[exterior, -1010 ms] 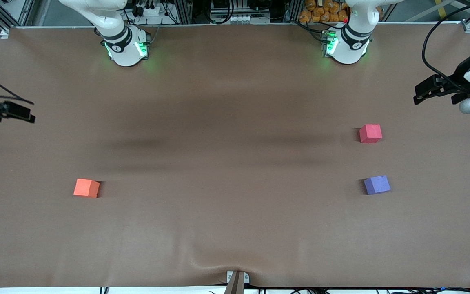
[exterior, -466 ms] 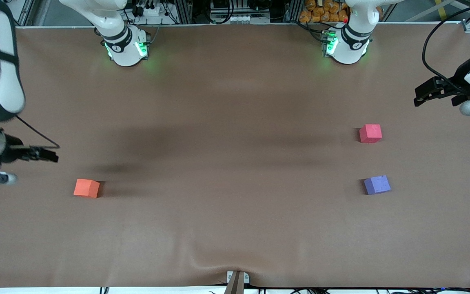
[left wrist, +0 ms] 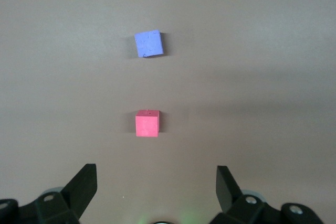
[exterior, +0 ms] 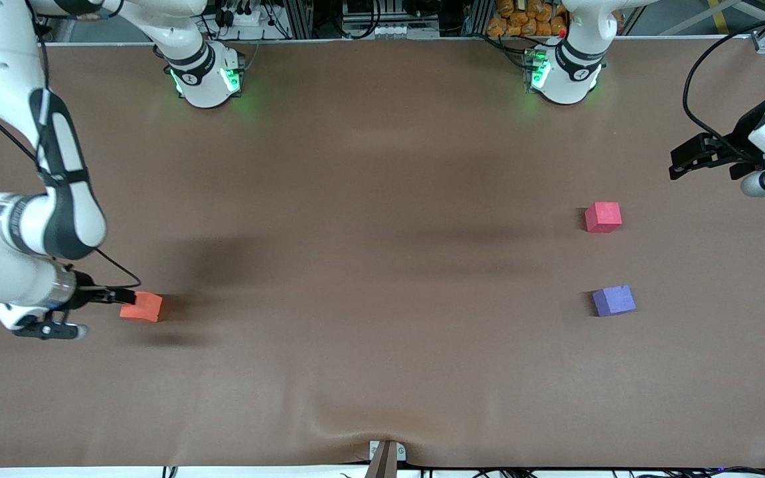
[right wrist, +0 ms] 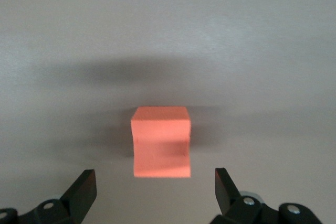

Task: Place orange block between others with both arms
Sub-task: 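Close the right gripper on the orange cube and lift it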

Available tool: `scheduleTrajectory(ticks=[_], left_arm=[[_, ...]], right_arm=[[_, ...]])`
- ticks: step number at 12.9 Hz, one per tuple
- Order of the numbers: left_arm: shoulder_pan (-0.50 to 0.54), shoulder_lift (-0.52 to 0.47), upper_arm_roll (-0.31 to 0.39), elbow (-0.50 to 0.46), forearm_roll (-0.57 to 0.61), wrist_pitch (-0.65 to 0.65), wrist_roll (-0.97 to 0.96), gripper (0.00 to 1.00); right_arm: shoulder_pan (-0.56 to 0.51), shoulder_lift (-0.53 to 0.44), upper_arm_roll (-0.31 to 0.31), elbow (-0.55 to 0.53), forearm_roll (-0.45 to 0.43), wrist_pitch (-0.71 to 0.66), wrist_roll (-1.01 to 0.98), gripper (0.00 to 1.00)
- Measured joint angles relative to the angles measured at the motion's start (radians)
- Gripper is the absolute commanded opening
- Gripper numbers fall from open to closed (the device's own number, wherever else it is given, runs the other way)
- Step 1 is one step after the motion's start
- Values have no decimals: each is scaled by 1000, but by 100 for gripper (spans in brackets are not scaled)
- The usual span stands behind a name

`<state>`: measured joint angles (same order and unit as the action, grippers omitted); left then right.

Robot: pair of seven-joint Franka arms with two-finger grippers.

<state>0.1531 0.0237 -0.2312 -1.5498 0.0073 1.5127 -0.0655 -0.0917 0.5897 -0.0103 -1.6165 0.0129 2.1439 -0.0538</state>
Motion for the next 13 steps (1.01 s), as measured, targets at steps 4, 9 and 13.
scheduleTrajectory(ticks=[4,9,13], left_arm=[[-2,6,-2,-1,0,10,0,100],[-3,9,-4,-14,0,18,0,100],[-3,9,-6,-24,0,32,0,100]], right_arm=[[14,44,-1,2,-4,31,0,100],[13,69,-2,2,-29,46,0,100],[4,87,-7,2,-60,68,0,100]])
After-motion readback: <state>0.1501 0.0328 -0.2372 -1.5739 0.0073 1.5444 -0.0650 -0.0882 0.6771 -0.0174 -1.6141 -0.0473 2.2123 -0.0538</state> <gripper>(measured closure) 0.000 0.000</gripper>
